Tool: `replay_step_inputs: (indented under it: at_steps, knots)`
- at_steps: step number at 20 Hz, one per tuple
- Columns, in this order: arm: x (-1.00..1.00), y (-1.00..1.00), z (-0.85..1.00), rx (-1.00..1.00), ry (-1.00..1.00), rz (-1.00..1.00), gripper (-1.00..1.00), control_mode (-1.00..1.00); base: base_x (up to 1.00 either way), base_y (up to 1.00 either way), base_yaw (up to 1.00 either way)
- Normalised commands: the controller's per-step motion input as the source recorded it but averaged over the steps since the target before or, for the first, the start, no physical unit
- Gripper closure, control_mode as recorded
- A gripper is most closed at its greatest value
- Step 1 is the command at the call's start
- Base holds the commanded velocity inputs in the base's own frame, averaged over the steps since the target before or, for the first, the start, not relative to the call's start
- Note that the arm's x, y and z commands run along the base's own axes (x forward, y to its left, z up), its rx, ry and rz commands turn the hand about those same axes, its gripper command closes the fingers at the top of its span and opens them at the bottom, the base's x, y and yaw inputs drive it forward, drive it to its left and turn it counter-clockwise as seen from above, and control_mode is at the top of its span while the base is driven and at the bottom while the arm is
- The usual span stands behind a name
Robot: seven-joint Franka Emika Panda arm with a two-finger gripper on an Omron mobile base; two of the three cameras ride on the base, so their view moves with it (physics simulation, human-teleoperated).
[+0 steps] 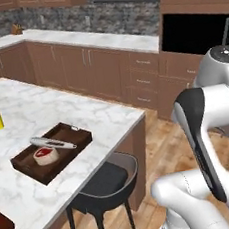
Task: Gather the sweet potato and bell pepper from the fridge and place them on a tray on the dining counter. Then gather the steak and fish from the fridge and place them on the other tray.
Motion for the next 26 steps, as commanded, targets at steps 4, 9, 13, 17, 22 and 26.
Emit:
replay_step_inputs:
  at_steps: [4, 9, 13, 17, 22, 26]
  knots:
    - [0.0, 0.0, 0.0, 0.0, 0.0, 0.0, 1.0, 1.0, 0.0, 0.38, 0.58]
    - [0.0, 0.0, 0.0, 0.0, 0.0, 0.0, 1.0, 1.0, 0.11, 0.28, 0.6]
    - [0.0, 0.0, 0.0, 0.0, 0.0, 0.0, 1.0, 1.0, 0.4, 0.1, 0.57]
    - [0.0, 0.0, 0.0, 0.0, 0.0, 0.0, 1.0, 1.0, 0.78, 0.0, 0.47]
    - [0.0, 0.0, -0.02, 0.0, 0.0, 0.01, 1.0, -1.0, 0.44, 0.0, 0.2]
    - [0.61, 0.0, -0.09, 0.0, 0.05, 0.0, 1.0, -1.0, 0.0, 0.0, 0.0]
